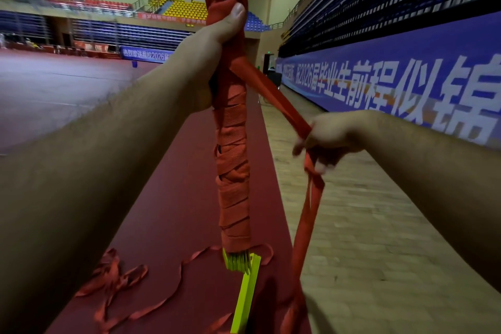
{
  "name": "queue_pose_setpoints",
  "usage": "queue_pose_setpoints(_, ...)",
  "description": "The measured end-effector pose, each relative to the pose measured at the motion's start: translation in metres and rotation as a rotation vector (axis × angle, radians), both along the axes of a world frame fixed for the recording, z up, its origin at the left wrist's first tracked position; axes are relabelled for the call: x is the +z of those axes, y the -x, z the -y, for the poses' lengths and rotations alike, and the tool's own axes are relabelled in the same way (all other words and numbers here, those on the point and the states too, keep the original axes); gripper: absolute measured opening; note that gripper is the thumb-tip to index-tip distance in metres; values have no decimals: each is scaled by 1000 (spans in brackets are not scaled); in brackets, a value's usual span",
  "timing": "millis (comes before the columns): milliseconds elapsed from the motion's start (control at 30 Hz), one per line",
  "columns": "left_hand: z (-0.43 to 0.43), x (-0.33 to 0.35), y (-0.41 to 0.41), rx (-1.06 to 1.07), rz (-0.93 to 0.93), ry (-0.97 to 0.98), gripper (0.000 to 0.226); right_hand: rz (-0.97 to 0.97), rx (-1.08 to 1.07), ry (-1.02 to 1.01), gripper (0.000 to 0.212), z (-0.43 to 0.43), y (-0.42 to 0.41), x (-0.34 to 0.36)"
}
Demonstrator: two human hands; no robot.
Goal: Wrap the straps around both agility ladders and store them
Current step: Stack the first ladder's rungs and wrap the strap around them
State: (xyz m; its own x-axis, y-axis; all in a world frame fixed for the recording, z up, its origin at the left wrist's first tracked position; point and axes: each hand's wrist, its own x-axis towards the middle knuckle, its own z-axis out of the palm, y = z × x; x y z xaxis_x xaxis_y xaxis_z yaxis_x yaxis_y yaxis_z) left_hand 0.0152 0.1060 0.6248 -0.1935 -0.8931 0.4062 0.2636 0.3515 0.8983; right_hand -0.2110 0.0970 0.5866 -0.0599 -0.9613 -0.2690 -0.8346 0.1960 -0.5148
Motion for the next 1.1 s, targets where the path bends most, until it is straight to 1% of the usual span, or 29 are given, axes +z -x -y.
queue_pose_setpoints(33, 2, -2, -1, 1, -4, 1, 32, 68, -74, 179, 22, 6, 1, 5)
queue_pose_setpoints(100, 2, -3, -2, 16, 2, 16, 38, 251, -210, 702, 17, 13, 3, 21)
queue_pose_setpoints(133, 3, -4, -2, 29, 3, 23, 42, 291, -242, 978, 16, 14, 4, 30)
queue_pose_setpoints(167, 3, -5, -2, 44, -4, 29, 46, 274, -246, 1189, 17, 13, 6, 37)
queue_pose_setpoints(200, 4, -5, -2, 60, -14, 37, 50, 211, -233, 1302, 20, 12, 7, 42)
queue_pose_setpoints(233, 5, -6, -1, 70, -23, 47, 54, 137, -226, 1320, 24, 13, 10, 41)
queue_pose_setpoints(300, 8, -8, -1, 74, -37, 64, 60, -8, -213, 1258, 29, 17, 19, 33)
queue_pose_setpoints(333, 10, -9, -2, 73, -41, 67, 61, -70, -198, 1215, 29, 18, 21, 25)
queue_pose_setpoints(400, 13, -13, -3, 70, -40, 67, 58, -157, -170, 1068, 19, 20, 23, 13)
queue_pose_setpoints(533, 13, -20, -2, 50, -27, 41, 44, -369, -115, 523, 15, 20, 17, -5)
queue_pose_setpoints(567, 13, -21, -2, 66, -17, 34, 39, -474, -92, 465, 18, 19, 15, -8)
queue_pose_setpoints(600, 13, -24, -3, 84, -5, 30, 35, -590, -68, 461, 23, 20, 15, -10)
queue_pose_setpoints(633, 13, -26, -2, 94, 2, 26, 31, -657, -64, 476, 25, 22, 15, -12)
queue_pose_setpoints(667, 12, -27, -2, 102, 6, 25, 30, -676, -68, 493, 25, 21, 14, -11)
queue_pose_setpoints(733, 13, -29, -3, 112, 1, 21, 29, -621, -86, 512, 25, 23, 16, -8)
queue_pose_setpoints(800, 13, -31, -5, 109, -10, 11, 31, -515, -92, 544, 25, 26, 20, -6)
queue_pose_setpoints(833, 15, -31, -6, 99, -16, 4, 31, -403, -75, 557, 23, 27, 23, -7)
queue_pose_setpoints(867, 16, -34, -7, 87, -19, -6, 31, -241, -37, 539, 19, 25, 25, -9)
queue_pose_setpoints(900, 18, -37, -8, 79, -24, -22, 31, -66, 11, 496, 17, 21, 27, -12)
queue_pose_setpoints(933, 20, -41, -9, 77, -32, -41, 32, 57, 58, 430, 22, 18, 29, -16)
queue_pose_setpoints(967, 23, -45, -11, 73, -45, -65, 32, 104, 92, 363, 28, 15, 30, -21)
queue_pose_setpoints(1000, 27, -50, -12, 74, -59, -95, 33, 86, 117, 315, 32, 12, 31, -27)
queue_pose_setpoints(1067, 32, -60, -14, 84, -69, -157, 35, 39, 152, 286, 28, 7, 29, -40)
queue_pose_setpoints(1100, 35, -65, -14, 85, -61, -187, 37, 67, 176, 272, 24, 5, 26, -46)
